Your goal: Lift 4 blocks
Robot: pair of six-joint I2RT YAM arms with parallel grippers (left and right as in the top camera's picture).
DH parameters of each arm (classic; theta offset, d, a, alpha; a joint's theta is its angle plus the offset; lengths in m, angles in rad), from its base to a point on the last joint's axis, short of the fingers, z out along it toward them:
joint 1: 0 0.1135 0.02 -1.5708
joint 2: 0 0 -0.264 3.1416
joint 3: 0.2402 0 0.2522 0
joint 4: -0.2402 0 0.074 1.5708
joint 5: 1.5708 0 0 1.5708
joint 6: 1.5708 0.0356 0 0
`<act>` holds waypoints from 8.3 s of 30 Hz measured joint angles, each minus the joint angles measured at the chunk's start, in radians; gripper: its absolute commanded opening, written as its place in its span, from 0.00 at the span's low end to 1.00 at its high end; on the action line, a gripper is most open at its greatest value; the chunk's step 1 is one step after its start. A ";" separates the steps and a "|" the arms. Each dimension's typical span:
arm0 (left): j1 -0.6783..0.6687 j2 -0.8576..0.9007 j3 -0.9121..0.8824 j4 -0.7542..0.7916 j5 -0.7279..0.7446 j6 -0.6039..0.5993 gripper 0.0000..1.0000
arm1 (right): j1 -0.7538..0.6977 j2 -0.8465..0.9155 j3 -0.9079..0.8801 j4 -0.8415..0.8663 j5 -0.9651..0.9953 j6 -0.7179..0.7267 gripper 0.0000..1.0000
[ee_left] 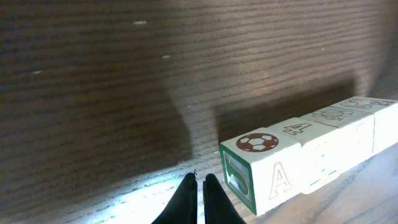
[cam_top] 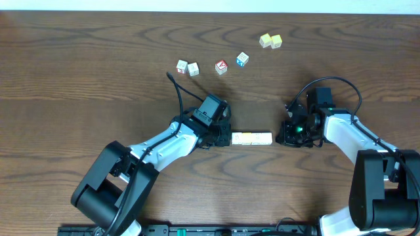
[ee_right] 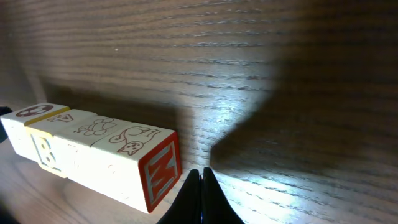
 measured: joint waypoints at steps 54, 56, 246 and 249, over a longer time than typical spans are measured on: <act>-0.041 0.000 0.000 0.000 -0.002 -0.005 0.07 | 0.050 0.000 0.000 -0.005 -0.003 -0.043 0.01; -0.041 0.000 0.000 0.000 -0.005 -0.005 0.07 | 0.050 0.000 0.000 -0.006 -0.003 -0.043 0.01; -0.031 -0.016 0.000 0.002 -0.004 -0.106 0.07 | 0.072 0.000 0.066 -0.035 -0.018 0.020 0.01; -0.031 -0.016 0.000 0.002 -0.004 -0.106 0.07 | 0.072 0.000 0.066 -0.035 -0.018 0.020 0.01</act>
